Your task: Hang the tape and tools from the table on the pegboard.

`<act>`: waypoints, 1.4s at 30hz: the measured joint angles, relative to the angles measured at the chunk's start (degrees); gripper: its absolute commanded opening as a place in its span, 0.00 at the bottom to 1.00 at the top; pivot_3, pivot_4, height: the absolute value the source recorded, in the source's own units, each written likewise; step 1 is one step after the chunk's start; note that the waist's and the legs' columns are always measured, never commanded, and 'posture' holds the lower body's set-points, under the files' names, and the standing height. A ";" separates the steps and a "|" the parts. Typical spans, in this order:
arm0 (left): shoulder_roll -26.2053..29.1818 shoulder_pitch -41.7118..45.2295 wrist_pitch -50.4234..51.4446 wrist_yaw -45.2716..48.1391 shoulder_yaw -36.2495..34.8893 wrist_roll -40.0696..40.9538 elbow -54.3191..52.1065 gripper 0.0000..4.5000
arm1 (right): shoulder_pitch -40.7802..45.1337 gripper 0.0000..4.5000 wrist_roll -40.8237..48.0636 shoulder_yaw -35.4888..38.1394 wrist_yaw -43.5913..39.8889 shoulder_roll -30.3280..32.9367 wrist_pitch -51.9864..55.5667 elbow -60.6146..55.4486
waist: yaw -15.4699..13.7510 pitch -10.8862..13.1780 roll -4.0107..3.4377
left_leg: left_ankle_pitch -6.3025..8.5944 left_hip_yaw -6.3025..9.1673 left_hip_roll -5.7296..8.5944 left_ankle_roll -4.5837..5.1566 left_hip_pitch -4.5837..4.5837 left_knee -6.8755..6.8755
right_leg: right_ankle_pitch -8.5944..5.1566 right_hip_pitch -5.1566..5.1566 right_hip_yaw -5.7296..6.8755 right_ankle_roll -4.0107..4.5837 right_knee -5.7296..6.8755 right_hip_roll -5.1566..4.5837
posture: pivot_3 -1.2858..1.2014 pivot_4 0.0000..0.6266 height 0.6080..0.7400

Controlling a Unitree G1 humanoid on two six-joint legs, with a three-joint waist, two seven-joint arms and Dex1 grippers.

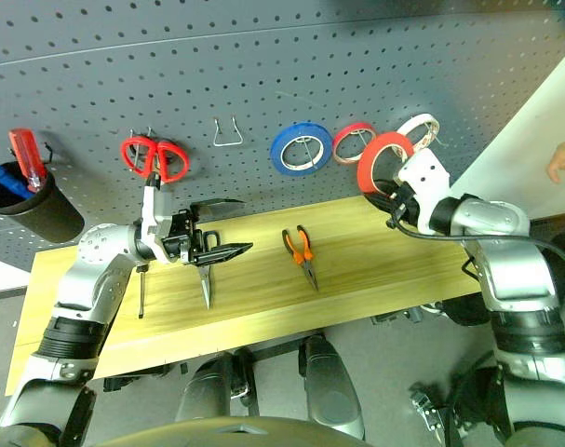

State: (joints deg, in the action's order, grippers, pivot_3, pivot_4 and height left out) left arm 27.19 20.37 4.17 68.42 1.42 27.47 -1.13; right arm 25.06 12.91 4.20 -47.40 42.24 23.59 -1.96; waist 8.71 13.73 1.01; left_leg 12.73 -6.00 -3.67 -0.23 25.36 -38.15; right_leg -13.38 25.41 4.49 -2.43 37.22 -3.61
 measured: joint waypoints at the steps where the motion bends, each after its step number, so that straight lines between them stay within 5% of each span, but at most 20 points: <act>1: 0.01 -0.11 0.00 -0.12 -0.03 -0.01 -0.01 0.88 | 1.07 0.15 -0.74 -0.65 0.32 -0.54 -1.07 1.63 | 0.00 0.00 0.00 | 0.00 0.00 0.00 0.00 0.00 0.00 | 0.00 0.00 0.00 0.00 0.01 0.00 | 0.43 0.23 1.00; 13: 0.32 -2.74 0.02 -2.74 -0.60 -0.50 -0.11 0.88 | 11.10 0.15 -6.12 -7.21 1.65 -7.71 -11.54 18.22 | -0.10 -0.06 -0.06 | -0.23 -0.01 -0.01 -0.07 -0.03 -0.05 | 0.11 -0.01 -0.01 -0.04 0.15 0.00 | 0.44 0.22 1.00; 25: -0.50 -3.92 -1.22 -4.16 -3.10 1.29 -0.16 0.88 | 11.03 1.00 -6.31 -7.87 -0.72 -8.45 -14.20 19.55 | -1.94 -0.51 -0.10 | -0.33 -0.15 -0.03 -0.11 -0.04 -0.06 | 0.17 0.00 0.00 0.00 0.20 0.01 | 0.45 0.20 1.00; 32: -0.85 -4.08 -1.11 -3.67 -4.49 4.15 -1.48 0.88 | 5.51 1.00 0.02 -3.56 -6.22 -2.63 -7.41 10.60 | -3.31 -1.07 -0.15 | -0.35 -0.17 -0.02 -0.08 -0.03 -0.07 | 0.23 -0.02 0.00 -0.05 0.17 -0.02 | 0.45 0.19 1.00; 42: -0.36 -7.60 -0.96 -3.64 -4.46 4.00 -2.43 0.88 | -3.18 1.00 12.15 1.39 -9.24 5.06 17.48 -5.76 | -3.00 -1.84 -0.13 | -0.35 0.01 -0.12 -0.07 -0.12 -0.08 | 0.29 -0.03 -0.01 0.07 0.17 0.07 | 0.45 0.21 1.00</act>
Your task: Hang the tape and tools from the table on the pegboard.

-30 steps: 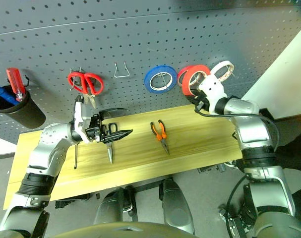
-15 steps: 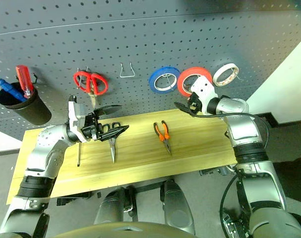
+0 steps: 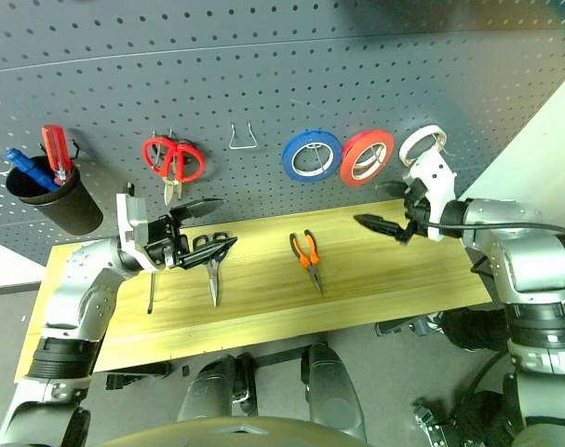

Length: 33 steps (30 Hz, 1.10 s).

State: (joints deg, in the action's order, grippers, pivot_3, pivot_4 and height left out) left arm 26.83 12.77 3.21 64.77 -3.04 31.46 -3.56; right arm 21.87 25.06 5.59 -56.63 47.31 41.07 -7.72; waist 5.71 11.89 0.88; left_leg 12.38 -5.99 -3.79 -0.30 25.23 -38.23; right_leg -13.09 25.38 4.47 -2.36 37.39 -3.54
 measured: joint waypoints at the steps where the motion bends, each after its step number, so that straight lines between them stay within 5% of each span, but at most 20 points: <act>1: 0.00 -0.54 -0.02 -0.32 0.00 -0.27 -0.08 0.88 | -0.60 1.00 0.34 -0.44 0.18 -0.01 1.24 -1.14 | -0.07 -0.02 -0.01 | 0.00 0.00 0.00 0.00 0.00 0.00 | 0.00 0.00 0.00 0.00 -0.01 0.00 | 0.45 0.21 1.00; 7: 0.34 -6.98 -0.20 -6.61 0.21 -6.17 -3.55 0.88 | -1.34 1.00 -0.53 -7.77 3.65 -0.68 9.63 -3.21 | -0.09 -0.10 0.06 | -0.01 -0.01 -0.05 0.02 -0.01 0.00 | -0.10 0.00 -0.07 0.23 -0.09 -0.13 | 0.46 0.26 1.00; 14: -0.92 -12.95 -2.71 -17.75 1.62 -16.36 -4.97 0.88 | 4.62 1.00 -4.13 -14.74 9.49 -8.93 12.40 3.44 | -0.33 -0.07 0.04 | -0.01 0.01 -0.06 0.03 0.03 0.01 | -0.11 0.06 -0.09 0.27 -0.09 -0.15 | 0.47 0.31 1.00; 23: 0.22 -12.41 5.08 -19.30 2.03 -15.23 -6.23 0.88 | 15.52 1.00 -8.68 -18.25 16.72 -17.37 18.84 18.71 | -1.65 0.50 -0.14 | -0.01 0.02 -0.09 0.03 0.13 0.09 | -0.01 0.23 -0.14 0.53 -0.15 -0.24 | 0.48 0.44 1.00; 33: 1.26 -11.25 6.65 -19.22 1.95 -14.51 -6.31 0.88 | 24.16 1.00 -12.47 -17.45 26.09 -24.43 24.47 30.50 | -2.78 4.51 -0.20 | -0.01 -0.18 -0.07 0.08 0.43 0.31 | -0.07 0.66 -0.51 0.63 -0.18 -0.28 | 0.50 0.60 1.00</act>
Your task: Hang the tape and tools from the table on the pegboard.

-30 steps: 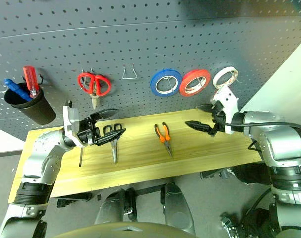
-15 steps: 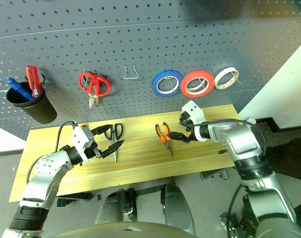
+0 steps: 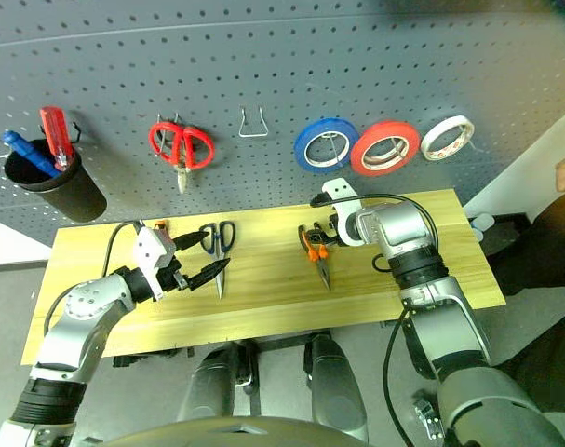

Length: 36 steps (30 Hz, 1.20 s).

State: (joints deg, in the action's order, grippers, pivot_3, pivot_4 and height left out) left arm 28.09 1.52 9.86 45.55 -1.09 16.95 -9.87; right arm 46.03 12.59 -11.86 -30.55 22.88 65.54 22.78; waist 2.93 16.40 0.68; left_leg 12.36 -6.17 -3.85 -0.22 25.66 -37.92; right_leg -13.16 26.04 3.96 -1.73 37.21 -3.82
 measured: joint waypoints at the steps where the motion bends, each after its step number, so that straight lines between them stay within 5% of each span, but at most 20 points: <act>1: -0.01 -0.01 0.07 0.01 0.07 0.01 -0.02 0.88 | 0.14 1.00 -0.13 0.00 0.23 -0.14 0.52 0.44 | -0.27 0.37 -0.03 | 0.00 -0.05 0.00 0.01 0.11 0.02 | 0.00 0.16 -0.05 -0.01 0.01 0.00 | 0.50 0.61 1.00; 22: -0.95 -1.54 3.23 0.04 0.76 1.30 -3.89 0.88 | 2.77 1.00 -2.39 0.72 3.09 -6.06 0.87 5.68 | -0.36 3.47 -0.02 | 0.00 -0.09 -0.04 -0.01 0.36 0.09 | -0.02 0.46 -0.06 -0.11 -0.01 0.04 | 0.51 0.64 1.00; 31: -0.83 -1.21 3.28 0.43 0.82 1.24 -3.89 0.88 | 3.45 1.00 -6.19 -6.73 0.72 -5.35 1.90 3.70 | -0.40 3.45 0.00 | 0.01 -0.08 -0.03 -0.02 0.36 0.28 | -0.04 0.48 -0.06 -0.09 -0.22 0.02 | 0.51 0.60 1.00; 36: -0.83 -1.05 3.28 0.42 0.83 1.20 -3.88 0.88 | 3.24 0.74 -7.90 -9.24 0.25 -5.25 1.95 2.23 | -0.40 3.42 0.05 | -0.01 -0.12 -0.01 -0.04 0.35 0.68 | 0.02 0.59 -0.06 -0.34 -0.30 0.04 | 0.52 0.59 1.00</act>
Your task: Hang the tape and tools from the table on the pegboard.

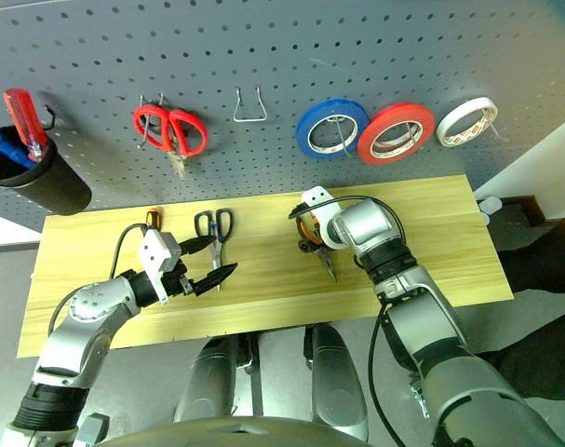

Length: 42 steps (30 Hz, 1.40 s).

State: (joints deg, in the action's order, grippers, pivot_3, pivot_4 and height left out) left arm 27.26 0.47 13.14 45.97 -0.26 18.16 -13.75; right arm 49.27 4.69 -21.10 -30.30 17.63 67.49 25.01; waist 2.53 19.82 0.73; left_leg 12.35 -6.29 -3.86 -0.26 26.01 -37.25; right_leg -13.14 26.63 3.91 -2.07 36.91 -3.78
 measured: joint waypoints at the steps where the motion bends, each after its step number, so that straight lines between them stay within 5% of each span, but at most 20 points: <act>1: 0.01 -0.01 -0.01 0.04 0.00 0.00 0.00 0.88 | -0.05 0.67 -0.19 -0.49 -0.12 0.13 -0.35 -0.09 | 0.00 0.00 0.00 | 0.00 0.00 0.00 0.00 0.00 0.04 | -0.01 0.01 0.00 -0.04 0.00 0.01 | 0.52 0.59 1.00; 5: 0.36 -0.55 -0.05 0.17 -0.01 0.03 -0.05 0.88 | -0.50 0.45 -1.63 -2.31 -1.43 0.58 -0.90 -1.23 | 0.01 0.00 0.01 | 0.00 -0.01 0.00 0.00 -0.02 0.15 | -0.06 0.04 0.01 -0.09 0.01 0.05 | 0.52 0.59 1.00; 16: 0.87 -0.62 -1.30 1.17 -0.31 0.70 -0.01 0.88 | -7.18 0.45 2.89 -5.66 -12.03 6.83 2.12 -15.67 | -0.63 -0.04 0.04 | -0.01 0.01 0.02 -0.02 0.47 0.12 | -0.05 0.43 0.06 -0.12 -0.05 0.03 | 0.52 0.47 1.00; 24: 1.37 -0.08 -2.53 4.48 -1.90 5.01 -0.11 0.88 | -13.51 0.45 18.64 9.30 -21.79 15.81 4.75 -40.66 | -1.52 -0.47 0.44 | -0.10 0.02 0.06 -0.16 0.67 0.08 | -0.01 0.58 0.27 -0.21 -0.02 0.17 | 0.50 0.35 1.00; 32: 1.71 1.77 -3.46 7.76 -6.25 11.96 -0.10 0.88 | -12.58 0.45 30.07 27.14 -19.05 9.50 1.29 -47.49 | -1.36 -1.82 0.76 | -0.15 0.01 0.08 -0.23 0.72 -0.09 | 0.09 0.54 0.28 -0.32 -0.03 0.20 | 0.48 0.27 1.00; 42: 4.47 4.19 2.82 5.82 -13.59 25.25 -8.85 0.88 | -6.49 0.45 36.13 32.17 -13.59 4.59 -8.60 -45.53 | -0.14 -4.29 1.08 | -0.16 0.06 0.10 -0.23 0.45 -0.37 | 0.14 0.12 0.33 -0.39 0.11 0.22 | 0.50 0.22 1.00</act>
State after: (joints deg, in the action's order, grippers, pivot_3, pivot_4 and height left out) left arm 31.73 4.67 15.96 51.79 -13.85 43.41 -22.60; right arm 42.78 40.81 11.07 -43.89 22.22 58.89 -20.52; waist 2.39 15.53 1.82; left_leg 12.19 -6.22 -3.76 -0.49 26.46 -37.62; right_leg -13.00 26.75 4.24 -2.46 37.02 -3.55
